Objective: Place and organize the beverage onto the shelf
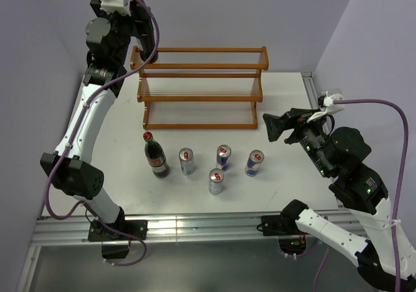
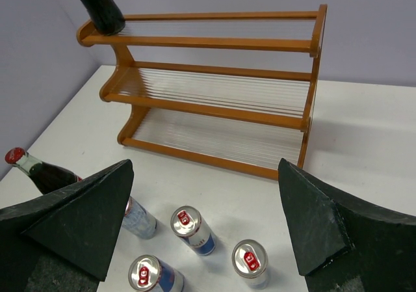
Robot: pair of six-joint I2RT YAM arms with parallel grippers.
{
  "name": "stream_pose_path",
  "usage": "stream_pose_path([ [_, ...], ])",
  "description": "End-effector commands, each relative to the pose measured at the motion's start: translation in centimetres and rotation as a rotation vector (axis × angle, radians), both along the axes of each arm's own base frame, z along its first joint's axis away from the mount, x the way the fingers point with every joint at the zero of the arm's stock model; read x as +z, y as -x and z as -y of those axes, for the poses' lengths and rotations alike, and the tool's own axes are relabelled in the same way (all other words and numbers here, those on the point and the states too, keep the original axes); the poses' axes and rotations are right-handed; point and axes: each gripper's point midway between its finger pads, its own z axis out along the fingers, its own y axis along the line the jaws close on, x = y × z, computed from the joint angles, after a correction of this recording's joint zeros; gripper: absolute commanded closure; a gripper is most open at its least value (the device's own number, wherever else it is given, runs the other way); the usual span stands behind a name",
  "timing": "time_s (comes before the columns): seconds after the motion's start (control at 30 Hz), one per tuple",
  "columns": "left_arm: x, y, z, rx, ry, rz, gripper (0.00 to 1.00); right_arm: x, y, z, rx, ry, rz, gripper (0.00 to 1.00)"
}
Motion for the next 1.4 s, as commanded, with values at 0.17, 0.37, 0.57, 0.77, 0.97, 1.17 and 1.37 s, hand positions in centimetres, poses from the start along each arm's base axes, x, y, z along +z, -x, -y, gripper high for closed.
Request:
stream_pose_path([
  [0.17, 4.2, 3.4, -0.8, -0.004, 0.024, 0.083, 0.01, 0.8, -0.3, -0.2, -0.005, -0.028, 0.028, 0.00],
  [0.37, 5.4, 5.8, -1.3, -0.018, 0.097, 0.067, 0.01, 0.3, -0.9, -0.9, -0.001, -0.038, 0.015, 0.00],
  [0.57, 4.6, 9.6, -2.9, 0.007, 0.206, -0.057, 0.00, 0.0, -1.1, -4.8, 0.173, -0.054, 0.041, 0.00],
  [0.77, 2.6, 16.1, -4.4, 0.006, 0.355, -0.172, 0.01, -0.2, -0.5, -9.5, 0.405, -0.078, 0.065, 0.02],
  [0.97, -1.4, 21.9, -6.3, 0.055, 0.400, -0.305, 0.00, -2.2, -0.6, -14.0, 0.581, -0.050, 0.027, 0.08],
  [1.17, -3.1, 25.6, -7.3, 0.078, 0.358, -0.394, 0.00, -4.8, -0.5, -18.9, 0.621, 0.008, 0.013, 0.07],
  [1.37, -6.2, 28.9, -7.6, 0.063, 0.301, -0.459, 0.01, -6.9, -0.2, -23.7, 0.631, 0.063, 0.031, 0.07],
])
